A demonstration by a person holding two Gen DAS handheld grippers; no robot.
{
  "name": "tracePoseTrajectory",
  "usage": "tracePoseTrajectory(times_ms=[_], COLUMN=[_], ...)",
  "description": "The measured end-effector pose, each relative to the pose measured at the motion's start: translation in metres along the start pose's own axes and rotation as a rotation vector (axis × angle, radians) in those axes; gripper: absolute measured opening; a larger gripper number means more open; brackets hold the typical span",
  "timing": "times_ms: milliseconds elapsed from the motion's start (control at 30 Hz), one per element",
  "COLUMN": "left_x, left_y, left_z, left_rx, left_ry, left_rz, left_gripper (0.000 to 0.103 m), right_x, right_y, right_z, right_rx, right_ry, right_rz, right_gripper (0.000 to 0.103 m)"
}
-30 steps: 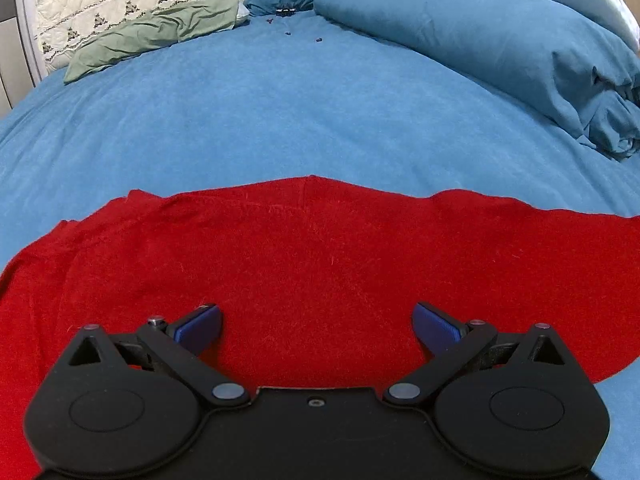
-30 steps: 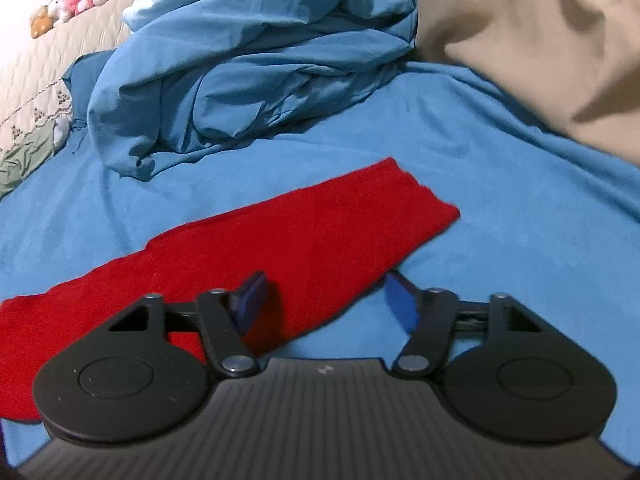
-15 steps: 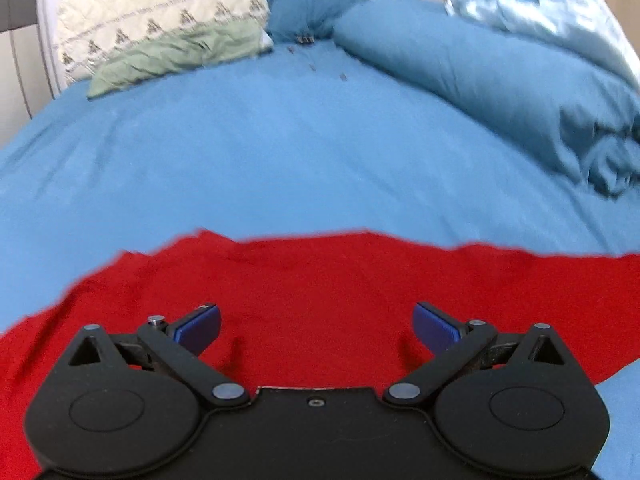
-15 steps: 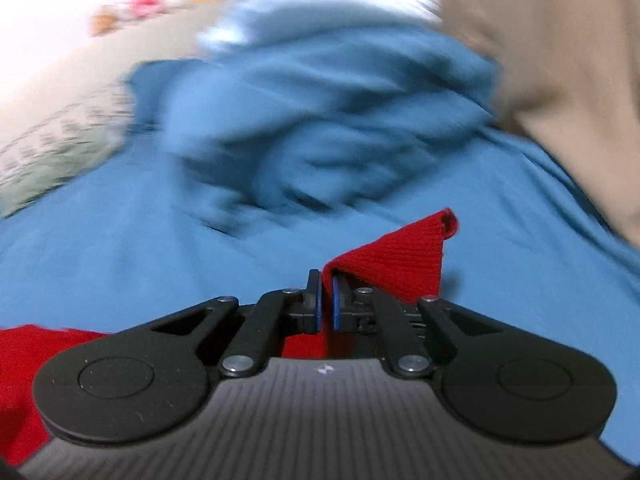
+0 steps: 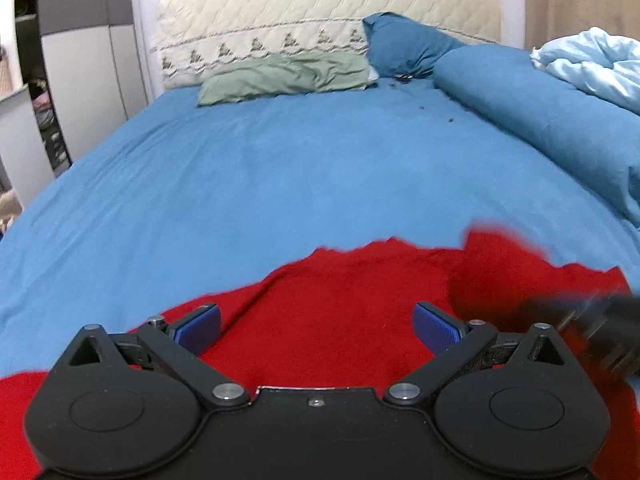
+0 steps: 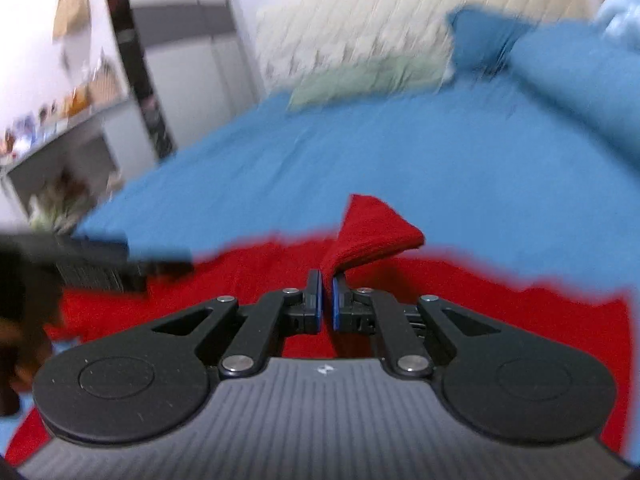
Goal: Fold small clothes
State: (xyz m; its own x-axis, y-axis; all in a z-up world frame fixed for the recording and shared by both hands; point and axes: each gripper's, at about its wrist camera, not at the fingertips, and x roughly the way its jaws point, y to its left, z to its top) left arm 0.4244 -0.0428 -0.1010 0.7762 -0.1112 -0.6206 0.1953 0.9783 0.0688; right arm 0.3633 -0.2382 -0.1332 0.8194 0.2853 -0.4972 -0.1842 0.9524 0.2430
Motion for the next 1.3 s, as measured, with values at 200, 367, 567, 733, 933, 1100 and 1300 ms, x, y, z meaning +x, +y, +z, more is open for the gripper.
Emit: tracePoseTrajectory(times_ms=[200,367,567,733,933,1100,1300], left_x=[0.013,0.024,0.046,0.05,0.047,-0.001,-0.028], left_y=[-0.004,-0.031,-0.063,-0.064,-0.06,-0.037,0.032], left_z=[-0.014,-0.021,-0.034,-0.045,-0.038,-0.018,-0.028], left_rx=[0.019,0.03,-0.024,-0.118,-0.141,-0.119,-0.135], left_ry=[0.049,0.075,0.13,0.12,0.088,-0.123,-0.211], left_rz=[-0.073,-0.188,-0.291,-0.274,-0.231,-0.078,0.11], left_gripper=[0.103,0.103,0.097,0.083,0.005,0.005,0.005], right_x=[0.025,-0.005,-0.069,-0.102,-0.112,-0.11,-0.094], right_y=[0.03,0.017,-0.021,-0.033,-0.047,-0.053,-0.058], right_z=[-0.039,-0.047,-0.071,-0.086,-0.092,-0.087,-0.083], right_rx=[-0.09,-0.127,-0.071,-0.046,-0.017,-0.02,-0.058], right_ry=[0.091,0.077,0.077,0.069,0.069,0.044,0.095], right_rz=[-0.001,-0.062,-0.156,-0.213,-0.281,-0.435,-0.446], right_gripper=[0.025,0.075,0.076,0.077,0.079,0.086,0.087])
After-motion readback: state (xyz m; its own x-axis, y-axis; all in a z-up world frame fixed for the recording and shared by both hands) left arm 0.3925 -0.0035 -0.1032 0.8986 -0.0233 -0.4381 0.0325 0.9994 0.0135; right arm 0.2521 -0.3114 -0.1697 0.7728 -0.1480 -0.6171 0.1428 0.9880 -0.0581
